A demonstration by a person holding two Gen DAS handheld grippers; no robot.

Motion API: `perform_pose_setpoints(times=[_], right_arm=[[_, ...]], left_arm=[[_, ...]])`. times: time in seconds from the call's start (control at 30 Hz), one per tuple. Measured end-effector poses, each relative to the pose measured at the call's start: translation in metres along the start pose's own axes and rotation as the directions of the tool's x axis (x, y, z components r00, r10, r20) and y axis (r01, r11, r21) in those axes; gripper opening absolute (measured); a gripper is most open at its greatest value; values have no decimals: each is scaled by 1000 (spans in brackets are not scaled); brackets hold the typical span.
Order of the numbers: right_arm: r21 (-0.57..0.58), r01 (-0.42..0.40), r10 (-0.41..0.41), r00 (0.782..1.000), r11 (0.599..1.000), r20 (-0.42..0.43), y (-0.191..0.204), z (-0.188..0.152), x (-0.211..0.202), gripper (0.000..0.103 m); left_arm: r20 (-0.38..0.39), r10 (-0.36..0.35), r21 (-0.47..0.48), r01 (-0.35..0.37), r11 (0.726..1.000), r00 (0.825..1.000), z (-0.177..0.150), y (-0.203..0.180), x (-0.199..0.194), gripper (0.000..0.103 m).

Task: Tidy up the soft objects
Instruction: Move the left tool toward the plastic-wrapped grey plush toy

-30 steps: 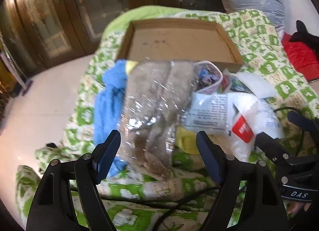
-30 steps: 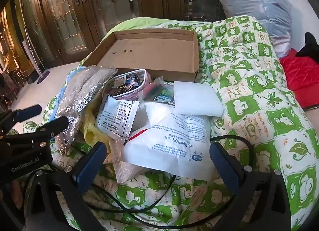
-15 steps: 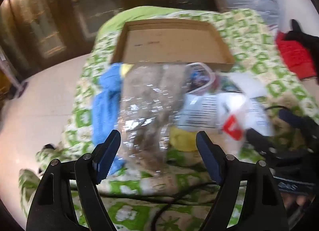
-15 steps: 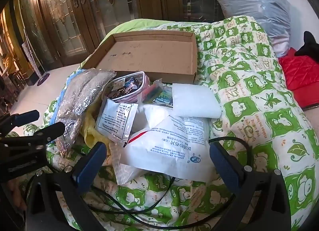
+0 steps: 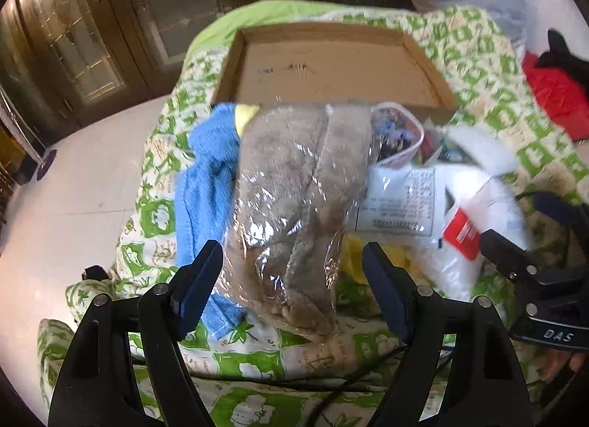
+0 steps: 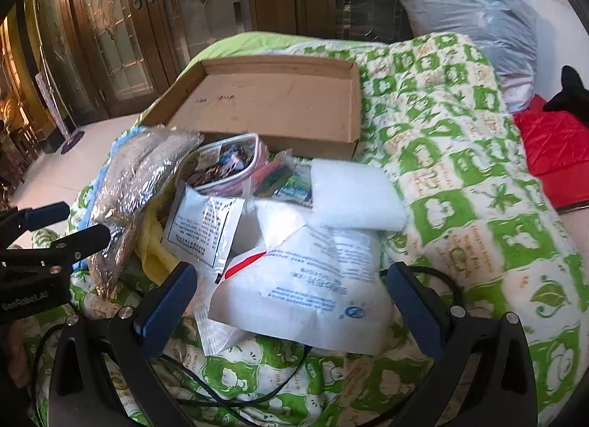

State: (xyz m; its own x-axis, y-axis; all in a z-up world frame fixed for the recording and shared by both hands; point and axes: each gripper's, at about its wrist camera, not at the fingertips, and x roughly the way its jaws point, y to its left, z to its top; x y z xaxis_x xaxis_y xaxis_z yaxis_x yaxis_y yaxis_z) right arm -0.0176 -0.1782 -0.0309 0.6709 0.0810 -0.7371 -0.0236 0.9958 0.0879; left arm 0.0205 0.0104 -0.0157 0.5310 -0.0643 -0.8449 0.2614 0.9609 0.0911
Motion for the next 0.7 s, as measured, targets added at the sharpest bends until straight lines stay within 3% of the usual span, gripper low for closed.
perform_pose_setpoints(times=[0.2, 0.7], right_arm=[[7, -9, 10, 999, 1000, -34, -1, -3, 5, 103], [8, -13, 13, 1000, 1000, -16, 2, -6, -8, 103]], left_arm=[[2, 24, -11, -24, 1000, 1000, -2, 1, 1, 79], [43, 89, 8, -89, 996, 995, -7, -4, -8, 79]])
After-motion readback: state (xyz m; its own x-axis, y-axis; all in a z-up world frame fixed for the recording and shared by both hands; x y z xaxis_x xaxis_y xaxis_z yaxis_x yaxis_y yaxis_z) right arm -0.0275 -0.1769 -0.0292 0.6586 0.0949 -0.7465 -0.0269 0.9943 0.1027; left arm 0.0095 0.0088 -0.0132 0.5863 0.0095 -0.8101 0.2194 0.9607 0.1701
